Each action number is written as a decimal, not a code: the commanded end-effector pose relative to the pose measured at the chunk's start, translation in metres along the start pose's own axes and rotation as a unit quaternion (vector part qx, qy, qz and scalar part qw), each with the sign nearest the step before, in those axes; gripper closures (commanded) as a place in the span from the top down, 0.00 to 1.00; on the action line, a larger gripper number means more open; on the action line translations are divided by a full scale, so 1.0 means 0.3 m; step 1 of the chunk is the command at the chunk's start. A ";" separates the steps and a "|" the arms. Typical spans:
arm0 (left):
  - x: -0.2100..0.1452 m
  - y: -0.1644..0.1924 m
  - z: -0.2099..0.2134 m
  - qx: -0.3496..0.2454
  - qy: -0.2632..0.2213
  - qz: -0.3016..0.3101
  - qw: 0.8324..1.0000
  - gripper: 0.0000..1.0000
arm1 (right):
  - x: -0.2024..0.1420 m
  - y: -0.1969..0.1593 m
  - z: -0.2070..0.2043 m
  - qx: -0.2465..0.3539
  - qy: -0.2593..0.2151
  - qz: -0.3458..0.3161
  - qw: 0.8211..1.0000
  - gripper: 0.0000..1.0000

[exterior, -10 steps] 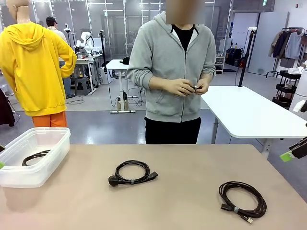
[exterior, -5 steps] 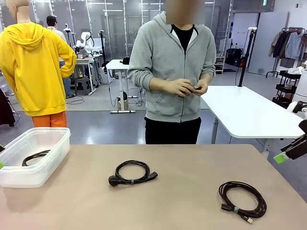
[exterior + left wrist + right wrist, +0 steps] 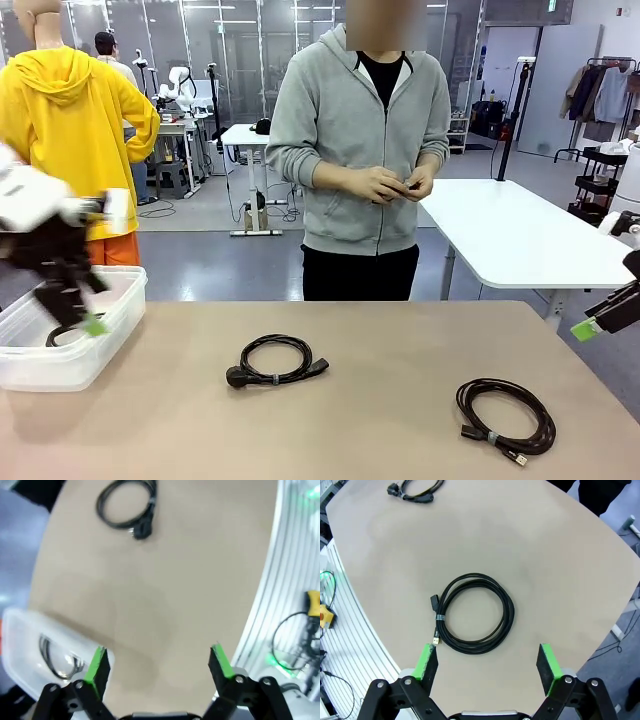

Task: Organize and store the cables.
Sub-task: Place the Power Cable into the Organizing box.

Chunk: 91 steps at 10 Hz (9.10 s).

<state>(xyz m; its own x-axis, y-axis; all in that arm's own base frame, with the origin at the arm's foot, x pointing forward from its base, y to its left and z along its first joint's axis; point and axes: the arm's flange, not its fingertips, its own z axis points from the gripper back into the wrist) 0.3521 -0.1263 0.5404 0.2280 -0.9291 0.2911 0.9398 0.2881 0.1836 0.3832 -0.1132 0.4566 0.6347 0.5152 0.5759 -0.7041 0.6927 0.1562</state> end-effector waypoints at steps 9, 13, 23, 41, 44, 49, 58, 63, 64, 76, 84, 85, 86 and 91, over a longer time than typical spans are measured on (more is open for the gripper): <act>0.644 0.083 -0.374 -0.062 0.071 -0.092 0.991 1.00 | 0.000 -0.001 0.002 -0.001 0.000 0.000 1.000 1.00; 0.694 0.189 -0.557 -0.121 0.065 -0.066 0.988 1.00 | 0.000 -0.001 0.002 -0.001 0.000 0.000 1.000 1.00; 0.660 0.224 -0.760 -0.099 0.033 -0.053 0.993 1.00 | 0.000 -0.001 0.002 -0.001 0.000 0.000 1.000 1.00; 0.617 0.276 -1.097 -0.175 0.118 -0.085 0.974 0.49 | 0.000 -0.001 0.002 -0.001 0.000 0.000 1.000 1.00; 0.620 0.257 -1.089 -0.167 0.132 -0.085 0.973 0.00 | 0.000 -0.001 0.002 -0.001 0.000 0.000 1.000 1.00; 0.610 0.238 -1.018 -0.143 0.113 -0.085 0.980 0.00 | 0.000 -0.001 0.002 -0.001 0.000 0.000 1.000 1.00; 0.601 0.206 -0.649 -0.062 0.118 -0.126 0.983 0.00 | 0.000 -0.001 0.002 -0.001 0.000 0.000 1.000 1.00; 0.601 0.206 -0.649 -0.062 0.118 -0.126 0.983 0.00 | 0.000 -0.001 0.002 -0.001 0.000 0.000 1.000 1.00; 0.586 0.193 -0.664 -0.063 0.126 -0.130 0.981 0.21 | 0.000 -0.001 0.002 -0.001 0.000 0.000 1.000 1.00; -0.271 0.298 -0.131 0.105 0.112 -0.228 0.961 0.21 | 0.000 -0.001 0.002 -0.001 0.000 0.000 1.000 1.00; -0.579 0.638 -0.195 0.029 0.114 -0.214 0.970 0.21 | 0.000 -0.001 0.002 -0.001 0.000 0.000 1.000 1.00; -0.597 0.676 -0.239 0.011 0.113 -0.200 0.973 0.21 | 0.000 -0.001 0.002 -0.001 0.000 0.000 1.000 1.00; -0.607 0.699 -0.283 -0.001 0.103 -0.191 0.976 0.21 | 0.000 -0.001 0.002 -0.001 0.000 0.000 1.000 1.00; -0.601 0.725 -0.371 -0.018 0.098 -0.160 0.982 0.72 | 0.000 -0.001 0.002 -0.001 0.000 0.000 1.000 1.00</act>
<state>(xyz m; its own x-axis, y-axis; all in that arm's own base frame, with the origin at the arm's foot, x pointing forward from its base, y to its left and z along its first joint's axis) 0.5404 0.0761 0.4116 -0.0520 -0.9985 0.0159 0.9766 -0.0475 0.2096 0.3832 -0.1135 0.4563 0.6347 0.5140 0.5770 -0.7041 0.6924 0.1577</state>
